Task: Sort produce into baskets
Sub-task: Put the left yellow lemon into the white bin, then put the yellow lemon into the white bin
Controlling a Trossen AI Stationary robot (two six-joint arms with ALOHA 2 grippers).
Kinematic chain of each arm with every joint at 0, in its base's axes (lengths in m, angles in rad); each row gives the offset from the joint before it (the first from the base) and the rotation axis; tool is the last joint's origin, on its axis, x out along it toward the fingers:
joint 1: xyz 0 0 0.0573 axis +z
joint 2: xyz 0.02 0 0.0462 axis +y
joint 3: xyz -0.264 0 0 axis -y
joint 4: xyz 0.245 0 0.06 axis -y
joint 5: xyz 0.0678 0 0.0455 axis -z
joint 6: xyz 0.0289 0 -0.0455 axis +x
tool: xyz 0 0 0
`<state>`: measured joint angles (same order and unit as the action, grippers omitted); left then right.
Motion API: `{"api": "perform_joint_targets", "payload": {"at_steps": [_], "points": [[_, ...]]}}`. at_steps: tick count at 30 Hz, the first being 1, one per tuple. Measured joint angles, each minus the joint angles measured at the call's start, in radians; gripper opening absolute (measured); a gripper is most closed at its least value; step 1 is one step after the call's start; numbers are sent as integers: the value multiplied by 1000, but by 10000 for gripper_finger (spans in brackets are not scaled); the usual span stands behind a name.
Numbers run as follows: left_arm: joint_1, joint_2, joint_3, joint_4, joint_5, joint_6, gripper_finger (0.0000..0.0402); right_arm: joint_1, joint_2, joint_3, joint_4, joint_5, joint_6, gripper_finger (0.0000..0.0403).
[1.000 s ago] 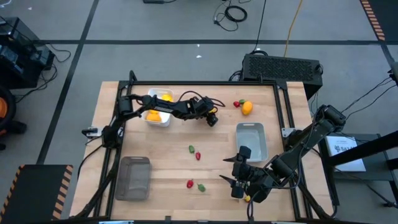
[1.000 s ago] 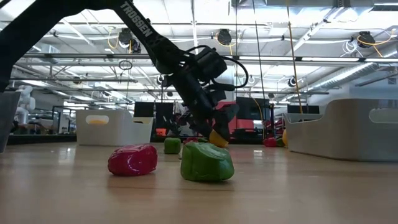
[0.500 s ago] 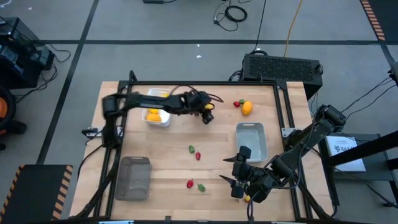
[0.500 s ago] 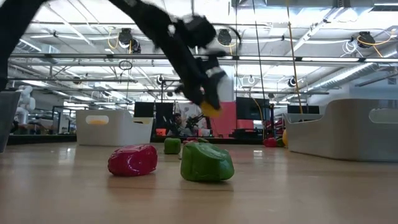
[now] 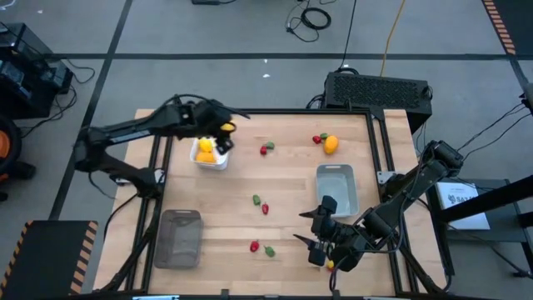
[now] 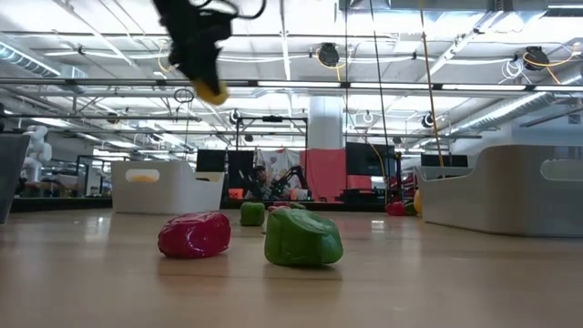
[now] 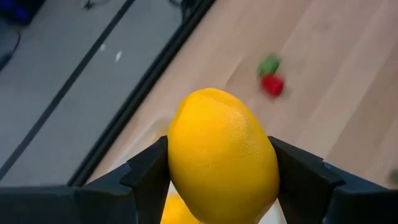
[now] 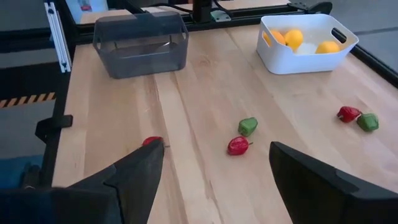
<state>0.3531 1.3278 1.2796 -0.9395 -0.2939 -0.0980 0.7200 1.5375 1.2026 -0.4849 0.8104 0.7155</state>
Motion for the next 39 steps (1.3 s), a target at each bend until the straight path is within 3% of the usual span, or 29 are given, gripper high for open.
{"api": "perform_joint_targets", "payload": {"at_steps": [7, 17, 22, 31, 36, 39], "points": [[89, -68, -182, -4, -50, 30, 244, -1, 0, 0, -6, 3, 0, 283], [237, -58, -397, 268, -76, 71, 244, -19, 0, 0, -6, 6, -28, 283], [259, -58, -416, 297, -78, 83, 255, -19, 0, 0, -7, 6, -28, 283], [262, -58, -416, 296, -71, 82, 330, -19, 0, 0, -6, 3, -24, 283], [262, -58, -416, 315, -73, 81, 340, -19, 0, 0, -6, 3, -24, 283], [253, -58, -416, 344, -13, 78, 340, -19, 0, 0, -6, 3, -24, 283]]}}
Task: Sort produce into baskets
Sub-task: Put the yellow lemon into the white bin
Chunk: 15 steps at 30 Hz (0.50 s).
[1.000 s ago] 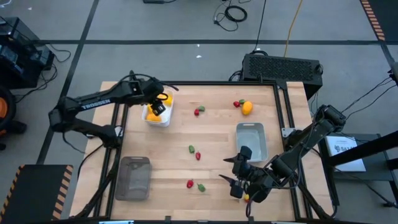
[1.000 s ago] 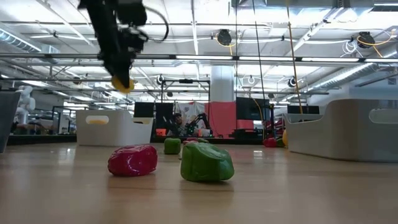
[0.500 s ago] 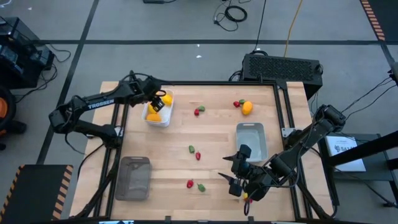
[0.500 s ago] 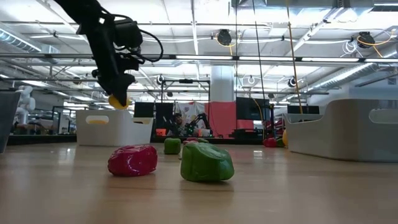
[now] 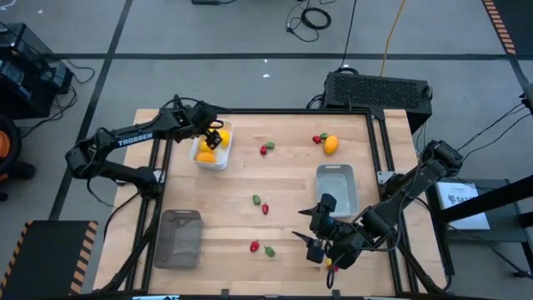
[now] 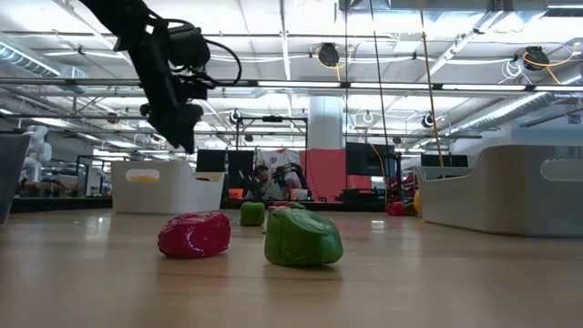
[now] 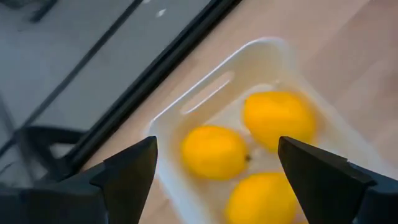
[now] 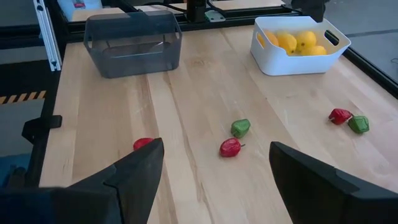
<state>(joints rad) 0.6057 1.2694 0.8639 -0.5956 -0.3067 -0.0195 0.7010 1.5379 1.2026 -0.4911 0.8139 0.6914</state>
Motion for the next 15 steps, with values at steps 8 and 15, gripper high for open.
{"api": "perform_joint_targets", "payload": {"at_steps": [8, 15], "points": [[-190, -1, -33, 168, 136, -57, 340, 0, 0, 0, -8, 0, 2, 283], [-497, -1, -184, 596, 40, -52, 341, -17, 0, 0, -29, 83, 6, 283]]}}
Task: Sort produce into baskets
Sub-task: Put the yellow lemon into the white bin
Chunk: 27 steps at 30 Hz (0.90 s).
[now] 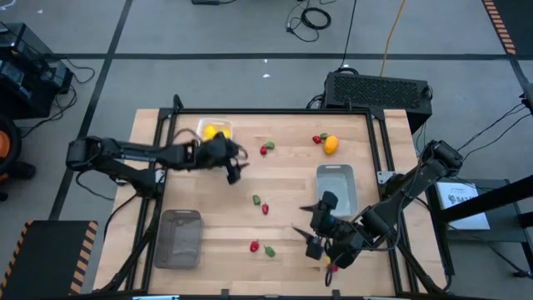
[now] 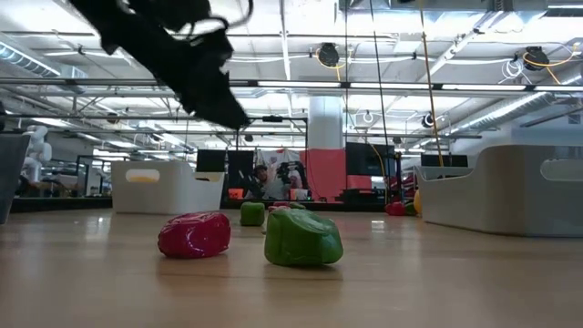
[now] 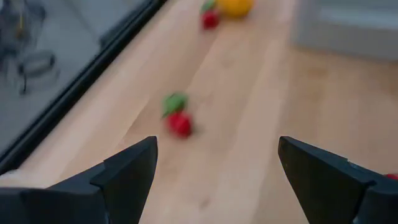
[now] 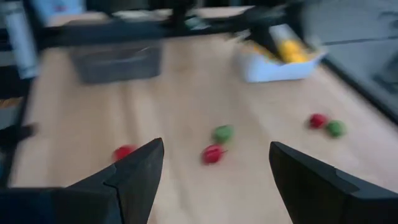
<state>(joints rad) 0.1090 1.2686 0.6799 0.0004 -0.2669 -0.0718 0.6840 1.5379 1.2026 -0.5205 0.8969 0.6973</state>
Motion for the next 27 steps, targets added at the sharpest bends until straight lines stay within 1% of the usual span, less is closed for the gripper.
{"api": "perform_joint_targets", "payload": {"at_steps": [2, 4, 6, 8, 10, 12, 14, 15, 18, 20, 22, 25, 27], "points": [[-66, 1, -37, 135, -49, 20, 341, -34, -3, 0, -39, 40, 41, 281], [-105, 1, -62, 291, -72, 77, 341, -89, -16, 0, -128, 35, 106, 278], [-109, 1, -62, 438, -52, 137, 341, -175, -41, 0, -257, -11, 203, 278], [-89, 0, -51, 537, -14, 186, 341, -291, -64, 0, -422, -87, 322, 277], [-64, -6, -45, 571, 12, 216, 341, -417, -81, 0, -583, -145, 444, 277], [-36, -29, -44, 557, 26, 248, 341, -541, -91, 0, -706, -203, 544, 277], [-4, -50, -43, 536, 27, 262, 341, -653, -92, 0, -777, -239, 595, 277], [10, -66, -46, 492, 26, 264, 341, -705, -91, 0, -791, -251, 595, 277], [45, -117, -48, 342, 25, 288, 341, -842, -91, 0, -776, -278, 520, 277], [67, -167, -48, 259, 23, 290, 341, -919, -90, -6, -717, -316, 460, 277], [83, -224, -54, 227, 22, 288, 341, -994, -89, -35, -623, -392, 367, 277], [87, -332, -120, 244, 27, 290, 341, -1109, -87, -90, -458, -509, 235, 277], [90, -425, -171, 243, 16, 290, 341, -1167, -87, -124, -374, -564, 191, 277]]}}
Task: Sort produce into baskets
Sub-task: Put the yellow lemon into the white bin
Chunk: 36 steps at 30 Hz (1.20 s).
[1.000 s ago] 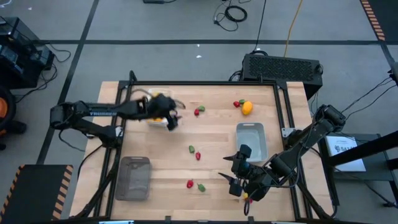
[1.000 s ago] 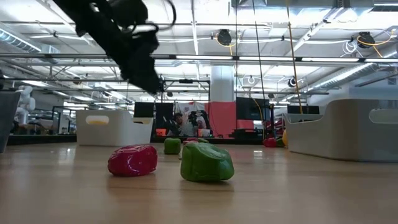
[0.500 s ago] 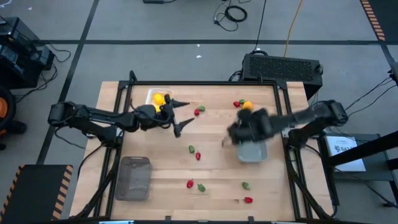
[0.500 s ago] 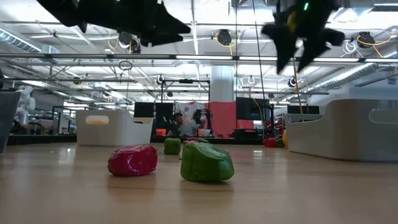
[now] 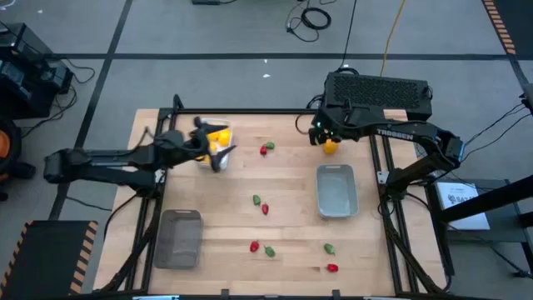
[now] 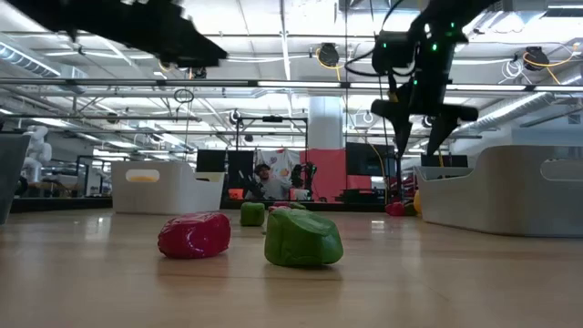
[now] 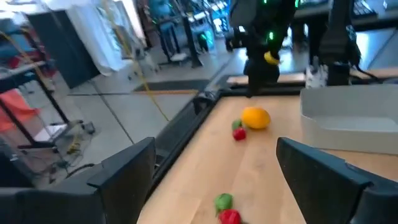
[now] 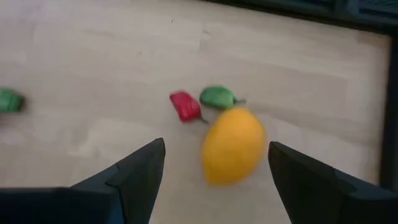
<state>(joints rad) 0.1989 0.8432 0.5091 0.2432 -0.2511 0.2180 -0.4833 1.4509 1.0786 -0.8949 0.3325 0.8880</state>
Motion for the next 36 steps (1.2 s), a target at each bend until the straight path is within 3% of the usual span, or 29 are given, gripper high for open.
{"api": "perform_joint_targets", "payload": {"at_steps": [8, 13, 25, 36], "points": [[1, -400, -89, -150, -27, -13, 341, -69, 0, -86, 36, 3, 33, 277], [1, -550, -106, -213, -39, -28, 341, -74, 0, -161, 116, 0, 78, 277], [1, -590, -107, -234, -38, -20, 341, -74, -1, -294, 343, -20, 148, 277], [1, -590, -107, -198, -38, 10, 341, -60, 5, -338, 356, 11, 183, 276]]}}
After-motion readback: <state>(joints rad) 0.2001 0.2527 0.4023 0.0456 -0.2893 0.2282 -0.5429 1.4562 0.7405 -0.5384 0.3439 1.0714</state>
